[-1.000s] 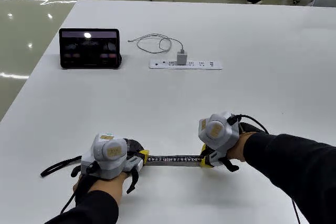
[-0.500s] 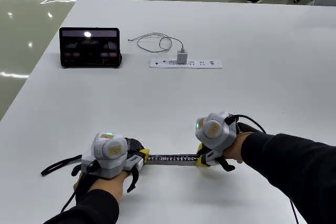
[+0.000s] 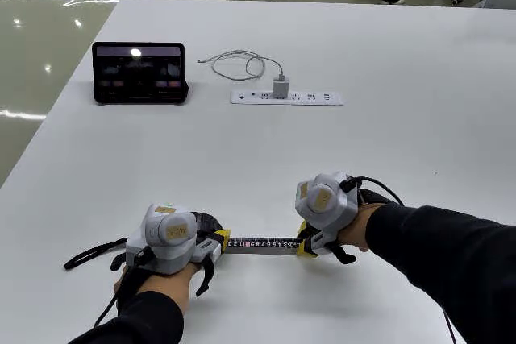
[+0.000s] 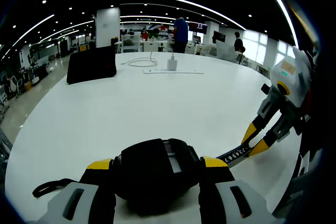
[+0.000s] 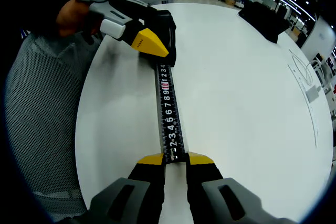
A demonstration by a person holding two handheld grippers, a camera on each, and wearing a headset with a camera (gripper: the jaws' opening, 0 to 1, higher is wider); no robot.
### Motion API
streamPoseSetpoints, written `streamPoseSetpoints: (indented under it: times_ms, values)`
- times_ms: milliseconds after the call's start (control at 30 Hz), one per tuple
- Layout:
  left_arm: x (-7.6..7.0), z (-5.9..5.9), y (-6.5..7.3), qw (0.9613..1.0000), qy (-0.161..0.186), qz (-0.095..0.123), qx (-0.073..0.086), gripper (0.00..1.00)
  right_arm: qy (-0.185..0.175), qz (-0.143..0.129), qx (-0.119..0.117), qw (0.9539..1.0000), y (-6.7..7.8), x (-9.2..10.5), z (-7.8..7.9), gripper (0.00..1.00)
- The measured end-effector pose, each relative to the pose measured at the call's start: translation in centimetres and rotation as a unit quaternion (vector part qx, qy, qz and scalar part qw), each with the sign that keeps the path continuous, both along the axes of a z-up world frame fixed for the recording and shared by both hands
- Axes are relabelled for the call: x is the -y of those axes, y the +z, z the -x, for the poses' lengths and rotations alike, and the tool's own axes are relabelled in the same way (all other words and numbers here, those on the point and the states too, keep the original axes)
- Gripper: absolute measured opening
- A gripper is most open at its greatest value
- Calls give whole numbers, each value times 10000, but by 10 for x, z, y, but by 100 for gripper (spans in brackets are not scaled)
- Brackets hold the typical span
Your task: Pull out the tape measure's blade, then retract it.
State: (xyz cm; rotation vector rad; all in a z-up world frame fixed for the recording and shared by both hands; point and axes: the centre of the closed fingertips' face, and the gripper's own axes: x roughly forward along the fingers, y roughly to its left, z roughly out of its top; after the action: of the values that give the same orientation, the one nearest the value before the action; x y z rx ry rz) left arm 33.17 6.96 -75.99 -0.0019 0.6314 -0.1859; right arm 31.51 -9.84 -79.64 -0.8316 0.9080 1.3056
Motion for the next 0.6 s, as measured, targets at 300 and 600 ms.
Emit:
streamPoseSetpoints:
  times_ms: [300, 600]
  values:
    - [0, 0, 0, 10000, -1, 2, -2, 60, -80, -82, -14, 9999, -1, -5, 0, 10]
    - [0, 0, 0, 10000, -4, 7, 24, 60, -132, -169, -52, 9998, -1, -11, 0, 10]
